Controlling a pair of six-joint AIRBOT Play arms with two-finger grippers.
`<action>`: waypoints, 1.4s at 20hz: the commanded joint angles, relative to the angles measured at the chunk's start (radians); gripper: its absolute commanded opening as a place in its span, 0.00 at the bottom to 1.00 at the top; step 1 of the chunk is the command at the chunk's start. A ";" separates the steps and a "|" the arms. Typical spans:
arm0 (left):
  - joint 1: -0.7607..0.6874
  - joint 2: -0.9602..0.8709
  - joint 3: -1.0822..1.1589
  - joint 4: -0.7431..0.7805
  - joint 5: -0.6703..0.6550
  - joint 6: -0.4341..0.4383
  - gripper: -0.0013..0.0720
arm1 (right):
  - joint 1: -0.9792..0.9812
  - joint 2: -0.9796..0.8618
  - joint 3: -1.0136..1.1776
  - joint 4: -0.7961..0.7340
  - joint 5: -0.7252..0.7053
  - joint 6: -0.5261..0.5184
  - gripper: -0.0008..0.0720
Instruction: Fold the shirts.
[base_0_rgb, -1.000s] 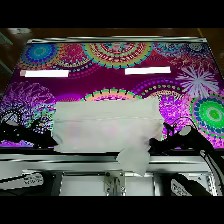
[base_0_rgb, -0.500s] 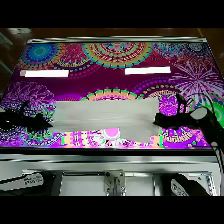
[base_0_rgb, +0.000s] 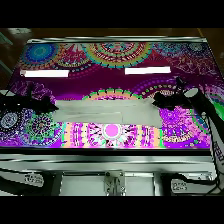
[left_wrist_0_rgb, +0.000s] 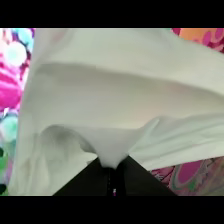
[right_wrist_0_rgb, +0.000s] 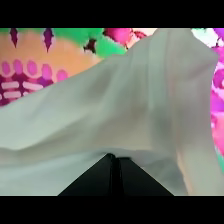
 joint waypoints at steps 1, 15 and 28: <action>-0.020 -0.092 0.096 -0.009 0.025 -0.053 0.07 | 0.000 -0.100 0.037 0.022 -0.069 -0.010 0.09; 0.100 -0.034 0.107 0.172 -0.203 -0.131 0.55 | -0.204 -0.010 0.037 -0.070 0.200 -0.111 0.94; 0.043 0.129 0.107 -0.008 -0.191 -0.030 0.55 | -0.112 -0.223 0.037 0.156 0.232 -0.198 0.36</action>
